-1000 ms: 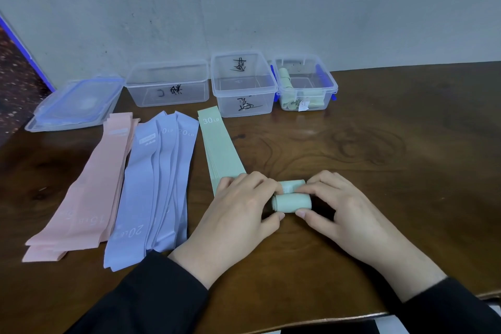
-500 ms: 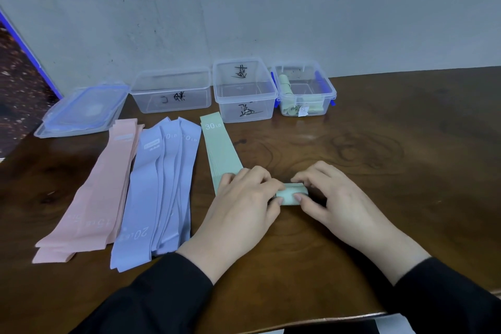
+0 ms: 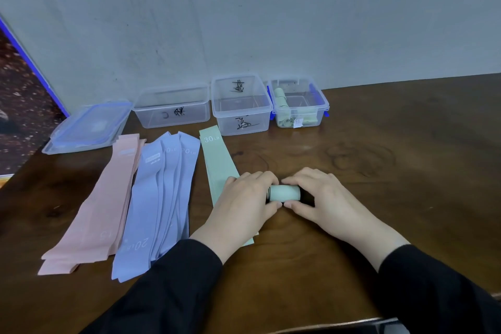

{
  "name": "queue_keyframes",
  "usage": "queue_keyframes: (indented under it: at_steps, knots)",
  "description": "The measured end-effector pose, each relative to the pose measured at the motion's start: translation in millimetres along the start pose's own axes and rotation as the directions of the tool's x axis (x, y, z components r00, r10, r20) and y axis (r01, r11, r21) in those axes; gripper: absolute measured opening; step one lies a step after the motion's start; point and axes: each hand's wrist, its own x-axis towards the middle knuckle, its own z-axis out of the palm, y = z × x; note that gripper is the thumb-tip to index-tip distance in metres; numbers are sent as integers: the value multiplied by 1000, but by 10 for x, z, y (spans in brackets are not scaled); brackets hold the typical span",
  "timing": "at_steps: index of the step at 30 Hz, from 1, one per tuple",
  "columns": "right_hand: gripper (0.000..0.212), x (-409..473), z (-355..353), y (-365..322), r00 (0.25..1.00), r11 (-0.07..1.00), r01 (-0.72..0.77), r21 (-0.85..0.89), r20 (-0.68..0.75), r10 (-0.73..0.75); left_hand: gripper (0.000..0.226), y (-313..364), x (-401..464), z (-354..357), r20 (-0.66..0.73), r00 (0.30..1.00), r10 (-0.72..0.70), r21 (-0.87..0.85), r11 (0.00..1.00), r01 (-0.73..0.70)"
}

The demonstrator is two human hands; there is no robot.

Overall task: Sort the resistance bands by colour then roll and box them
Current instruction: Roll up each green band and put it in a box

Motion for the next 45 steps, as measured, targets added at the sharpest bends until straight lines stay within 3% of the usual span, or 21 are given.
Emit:
queue_keyframes:
  at_steps: [6,9,15,18,21,24,27,33,35,37,40,42,45]
  knots:
    - [28,62,-126,-26,990,954,-123,272,-34,137,56,180,137,-204,-121,993,8,-135,990,-24]
    - [24,49,-99,10,985,951,-163,264,-14,173,48,231,196,-172,-53,993,110,27,994,-109]
    - [33,38,-48,94,972,945,-227,235,-7,235,52,172,161,-89,48,989,136,240,960,-144]
    - [32,38,-37,109,970,944,-237,230,2,243,52,140,159,-103,65,990,128,164,977,-137]
    - [28,27,-68,68,972,931,-228,284,11,235,56,153,138,-137,33,999,-2,-124,992,6]
    - [25,21,-160,-15,970,848,-231,477,44,239,47,171,151,-196,80,982,-170,-434,881,188]
    - [30,20,-246,-113,970,760,-217,613,51,236,17,155,178,-241,110,979,-170,-633,748,201]
    - [53,26,-298,-183,940,684,-288,670,62,335,31,169,244,-240,267,932,-244,-809,469,354]
    - [52,24,-276,-178,930,724,-284,628,-4,367,31,160,274,-232,309,916,-257,-837,383,390]
    - [49,-1,-257,-170,912,812,-211,544,-188,364,32,154,311,-251,337,905,-260,-847,337,412]
    - [35,-1,-325,-154,904,951,2,308,-408,130,39,165,383,-286,357,896,-265,-854,295,428]
    - [34,38,-372,-105,928,982,113,152,-370,-49,42,178,438,-303,373,889,-265,-876,216,431]
    - [41,141,-452,-22,945,989,149,11,-298,-139,47,179,534,-316,429,867,-253,-882,91,462]
